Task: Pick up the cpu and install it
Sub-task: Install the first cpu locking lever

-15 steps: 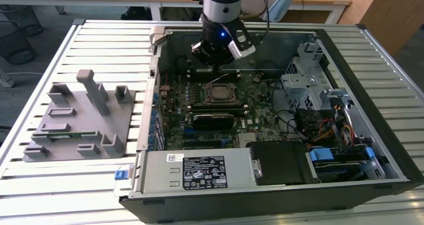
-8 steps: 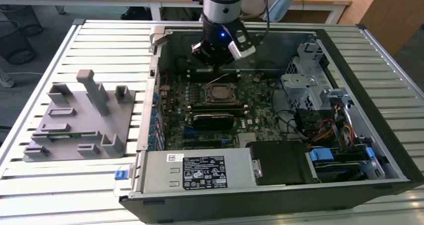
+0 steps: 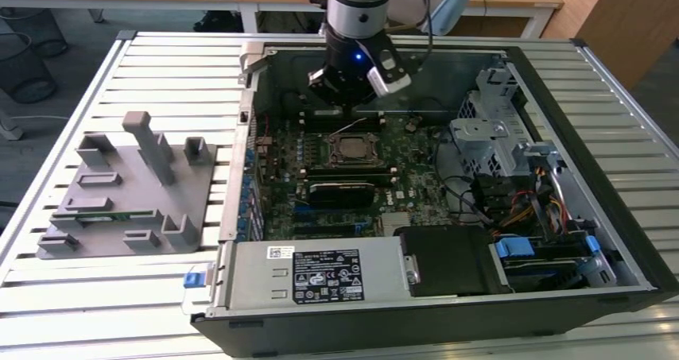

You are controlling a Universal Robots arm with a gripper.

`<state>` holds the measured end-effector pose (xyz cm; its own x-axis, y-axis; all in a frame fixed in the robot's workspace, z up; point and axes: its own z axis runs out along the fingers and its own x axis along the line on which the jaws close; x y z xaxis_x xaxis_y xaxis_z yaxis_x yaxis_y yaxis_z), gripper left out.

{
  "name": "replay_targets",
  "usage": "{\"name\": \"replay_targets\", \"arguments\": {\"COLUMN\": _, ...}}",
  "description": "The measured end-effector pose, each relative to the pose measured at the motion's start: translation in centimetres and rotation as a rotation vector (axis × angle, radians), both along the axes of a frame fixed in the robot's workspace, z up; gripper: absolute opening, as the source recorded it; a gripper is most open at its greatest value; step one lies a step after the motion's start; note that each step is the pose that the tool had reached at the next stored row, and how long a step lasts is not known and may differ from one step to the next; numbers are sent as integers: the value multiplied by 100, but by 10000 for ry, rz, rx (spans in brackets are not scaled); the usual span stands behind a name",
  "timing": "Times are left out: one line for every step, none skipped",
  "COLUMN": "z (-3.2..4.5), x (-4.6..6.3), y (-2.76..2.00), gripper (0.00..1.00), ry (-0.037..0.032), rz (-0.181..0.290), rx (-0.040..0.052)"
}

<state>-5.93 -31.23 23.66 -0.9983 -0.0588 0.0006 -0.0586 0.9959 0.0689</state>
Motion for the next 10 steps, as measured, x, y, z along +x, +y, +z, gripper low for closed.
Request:
{"name": "replay_targets", "arguments": {"z": -1, "x": 4, "y": 0, "gripper": 11, "ry": 0, "rz": 0, "rx": 0}}
{"name": "replay_targets", "arguments": {"z": -3, "x": 10, "y": 0, "gripper": 11, "ry": -1, "rz": -1, "rx": 1}}
{"name": "replay_targets", "arguments": {"z": -4, "x": 17, "y": 0, "gripper": 11, "ry": -1, "rz": -1, "rx": 2}}
{"name": "replay_targets", "arguments": {"z": -5, "x": 23, "y": 0, "gripper": 11, "ry": -1, "rz": 0, "rx": 2}}
{"name": "replay_targets", "arguments": {"z": -6, "x": 26, "y": 0, "gripper": 11, "ry": -1, "rz": 0, "rx": 2}}
{"name": "replay_targets", "arguments": {"z": -7, "x": 29, "y": 0, "gripper": 11, "ry": -1, "rz": 0, "rx": 1}}
{"name": "replay_targets", "arguments": {"z": -8, "x": 31, "y": 0, "gripper": 11, "ry": 0, "rz": 0, "rx": 0}}
{"name": "replay_targets", "arguments": {"z": -9, "x": 33, "y": 0, "gripper": 11, "ry": 1, "rz": -2, "rx": -1}}
{"name": "replay_targets", "arguments": {"z": -11, "x": 34, "y": 0, "gripper": 11, "ry": 0, "rz": 0, "rx": 0}}
{"name": "replay_targets", "arguments": {"z": -12, "x": 34, "y": 0, "gripper": 11, "ry": 0, "rz": 0, "rx": 0}}
